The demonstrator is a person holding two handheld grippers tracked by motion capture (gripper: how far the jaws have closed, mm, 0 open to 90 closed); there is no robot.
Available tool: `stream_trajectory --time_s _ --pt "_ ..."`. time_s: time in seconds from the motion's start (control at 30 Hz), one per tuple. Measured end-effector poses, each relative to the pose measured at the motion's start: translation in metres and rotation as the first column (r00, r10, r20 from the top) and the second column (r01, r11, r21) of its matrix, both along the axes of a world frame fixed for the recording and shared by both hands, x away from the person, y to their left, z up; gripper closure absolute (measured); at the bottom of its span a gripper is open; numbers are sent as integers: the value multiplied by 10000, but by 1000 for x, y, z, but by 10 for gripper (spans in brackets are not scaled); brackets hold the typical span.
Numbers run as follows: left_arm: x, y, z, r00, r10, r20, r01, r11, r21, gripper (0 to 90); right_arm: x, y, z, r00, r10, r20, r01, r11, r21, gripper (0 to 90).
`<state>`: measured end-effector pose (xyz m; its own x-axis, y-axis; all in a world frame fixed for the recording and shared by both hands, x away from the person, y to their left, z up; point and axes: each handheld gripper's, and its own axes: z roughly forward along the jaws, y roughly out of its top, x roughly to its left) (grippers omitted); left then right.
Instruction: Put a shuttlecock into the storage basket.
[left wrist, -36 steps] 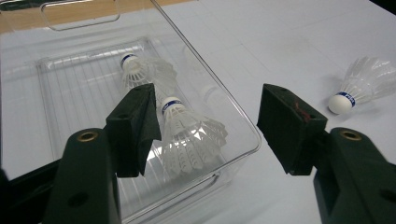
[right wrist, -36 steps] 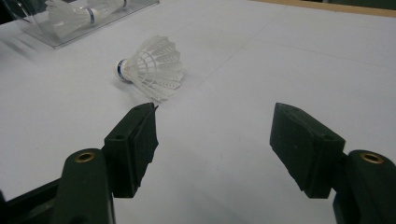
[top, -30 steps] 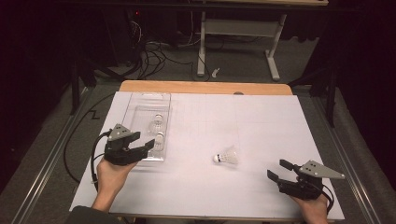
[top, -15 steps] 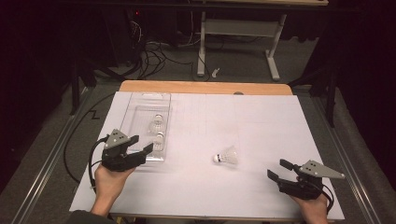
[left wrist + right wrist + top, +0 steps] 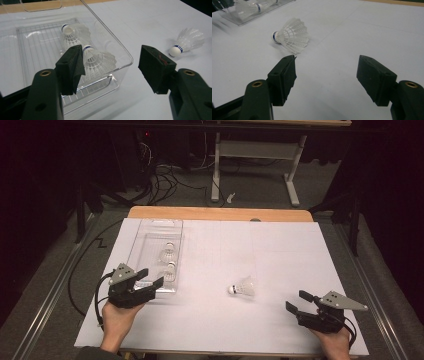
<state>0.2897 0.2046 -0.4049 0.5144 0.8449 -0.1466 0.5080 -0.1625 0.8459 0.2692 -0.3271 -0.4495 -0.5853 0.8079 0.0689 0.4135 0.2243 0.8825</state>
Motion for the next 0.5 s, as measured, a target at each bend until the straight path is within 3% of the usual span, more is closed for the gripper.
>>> stream_trajectory --time_s 0.5 --pt "-6 1 -3 9997 -81 223 86 9997 -242 362 -2 -2 0 9999 -114 33 114 9999 71 321"
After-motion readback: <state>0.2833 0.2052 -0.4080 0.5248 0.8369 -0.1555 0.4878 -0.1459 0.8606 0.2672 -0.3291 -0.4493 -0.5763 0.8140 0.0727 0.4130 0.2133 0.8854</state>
